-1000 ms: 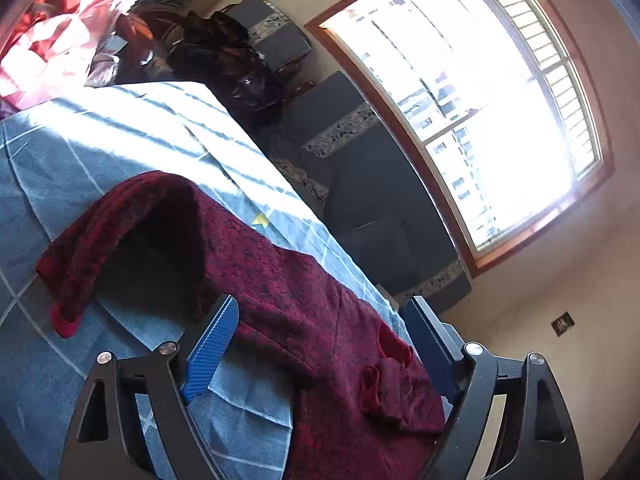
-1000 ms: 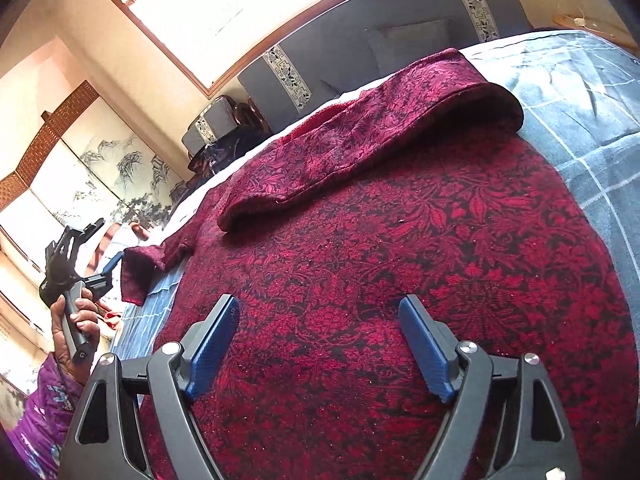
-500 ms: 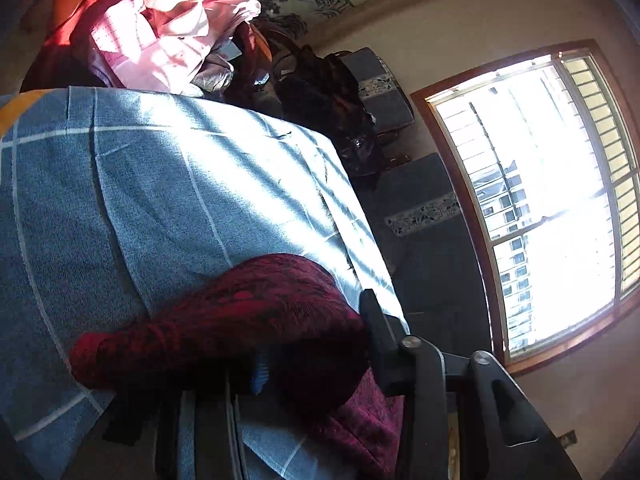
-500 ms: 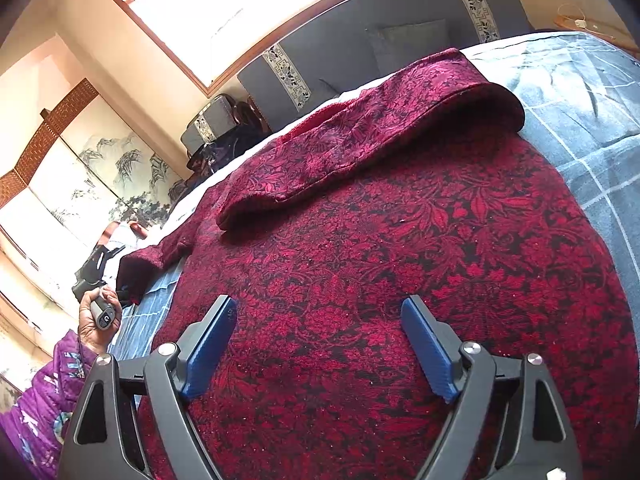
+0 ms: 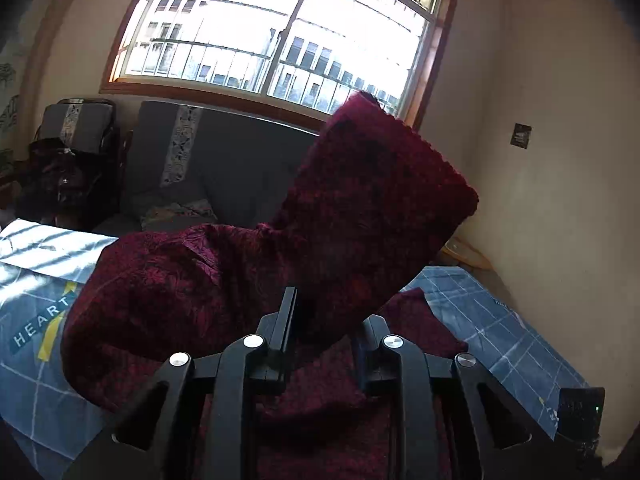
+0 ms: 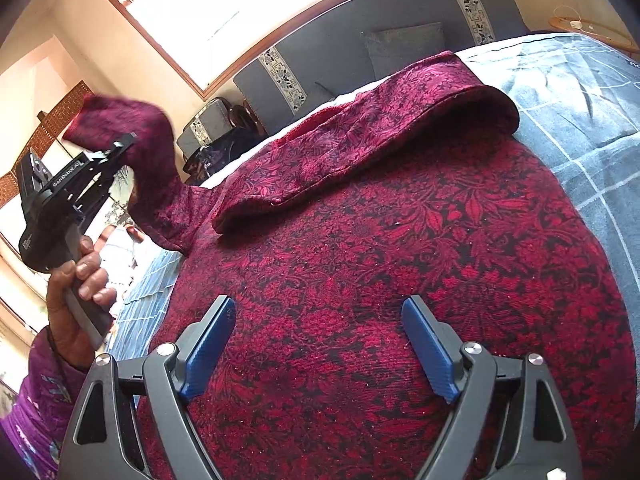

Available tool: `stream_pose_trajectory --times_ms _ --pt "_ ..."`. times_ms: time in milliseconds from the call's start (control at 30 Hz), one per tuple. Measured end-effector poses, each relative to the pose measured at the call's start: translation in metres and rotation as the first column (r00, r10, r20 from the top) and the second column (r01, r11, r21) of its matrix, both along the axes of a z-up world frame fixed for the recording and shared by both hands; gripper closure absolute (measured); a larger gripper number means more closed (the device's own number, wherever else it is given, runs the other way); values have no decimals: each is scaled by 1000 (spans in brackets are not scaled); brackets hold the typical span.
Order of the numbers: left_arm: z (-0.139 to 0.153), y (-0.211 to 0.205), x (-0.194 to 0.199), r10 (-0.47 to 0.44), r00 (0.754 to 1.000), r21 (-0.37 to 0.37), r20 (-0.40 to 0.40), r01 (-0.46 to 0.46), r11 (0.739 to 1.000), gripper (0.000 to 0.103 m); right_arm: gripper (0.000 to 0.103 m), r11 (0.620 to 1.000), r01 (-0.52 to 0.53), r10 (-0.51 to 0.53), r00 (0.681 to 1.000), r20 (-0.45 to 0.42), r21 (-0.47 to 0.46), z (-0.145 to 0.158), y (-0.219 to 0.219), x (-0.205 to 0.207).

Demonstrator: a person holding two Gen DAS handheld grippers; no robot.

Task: Fold small clothes
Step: 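Lift the sleeve and fold it over the body with the left gripper, release, then grasp the sweater side edge with the right gripper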

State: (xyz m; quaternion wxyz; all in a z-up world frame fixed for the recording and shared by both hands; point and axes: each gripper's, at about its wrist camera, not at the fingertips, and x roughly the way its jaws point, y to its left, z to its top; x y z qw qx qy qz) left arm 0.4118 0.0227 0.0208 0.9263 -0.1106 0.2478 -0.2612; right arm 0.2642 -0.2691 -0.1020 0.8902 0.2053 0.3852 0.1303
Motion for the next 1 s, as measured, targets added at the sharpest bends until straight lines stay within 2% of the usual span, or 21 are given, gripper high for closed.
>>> stream_pose_trajectory --times_ms 33,67,167,233,300,333,367,433,500,533,600,667,733,767,800,833,867,900,933,967,1000 --pt "-10 -12 2 -36 998 6 -41 36 999 45 19 1000 1 -1 1000 0 3 0 -1 -1" --pt "-19 -20 1 -51 996 9 -75 52 999 39 19 1000 1 -1 1000 0 6 0 -2 -1" --pt "-27 -13 -13 -48 993 -58 -106 42 997 36 19 1000 -2 2 1000 0 17 0 -3 -1" --pt "-30 7 -25 -9 987 -143 -158 -14 990 19 19 1000 -5 5 1000 6 27 1 -5 -2" --pt "-44 38 -45 45 974 -254 -224 -103 962 10 19 999 -17 17 1000 7 48 2 -7 -2" --pt "-54 51 -54 72 961 -279 -267 -148 949 10 19 998 -30 30 1000 2 63 2 -8 -1" --pt "-65 62 -58 90 945 -271 -315 -181 945 10 19 996 -44 44 999 -4 81 4 -9 1" --pt "-84 76 -66 150 920 -185 -362 -229 956 10 19 994 -48 50 998 -22 99 8 -13 8" --pt "-95 81 -79 240 915 -48 -324 -269 962 10 19 993 -39 42 999 -25 109 17 -20 23" --pt "-101 81 -85 266 909 -14 -320 -285 958 10 19 993 -38 41 999 -24 114 23 -24 33" --pt "-104 84 -93 274 904 -41 -327 -304 952 10 19 994 -39 40 999 -13 98 35 -28 56" --pt "-104 82 -95 343 886 32 -312 -351 936 10 19 997 -14 16 1000 -26 72 40 -31 81" --pt "-111 77 -89 337 875 78 -348 -331 940 10 19 998 0 3 998 -60 61 36 -32 107" --pt "-114 75 -86 350 861 108 -370 -334 936 10 20 999 7 -3 996 -90 43 31 -29 119" --pt "-115 75 -85 365 853 131 -372 -342 931 10 23 1000 7 -4 992 -125 25 23 -25 130" --pt "-114 74 -86 369 858 139 -358 -342 929 10 27 1000 8 -7 988 -157 6 15 -20 137" --pt "-114 73 -88 374 861 147 -346 -344 928 10 39 1000 12 -14 983 -184 -12 6 -15 142" --pt "-113 71 -89 380 862 159 -336 -346 925 10 56 999 11 -18 979 -204 -33 -1 -10 145" --pt "-113 70 -89 389 861 174 -329 -350 920 9 65 997 16 -29 982 -189 -73 -2 -4 144" --pt "-113 68 -89 400 858 193 -323 -354 915 9 86 995 10 -29 983 -180 -102 -1 1 144" --pt "-113 66 -89 407 856 210 -320 -354 911 9 89 995 5 -25 981 -191 -103 -1 4 146"
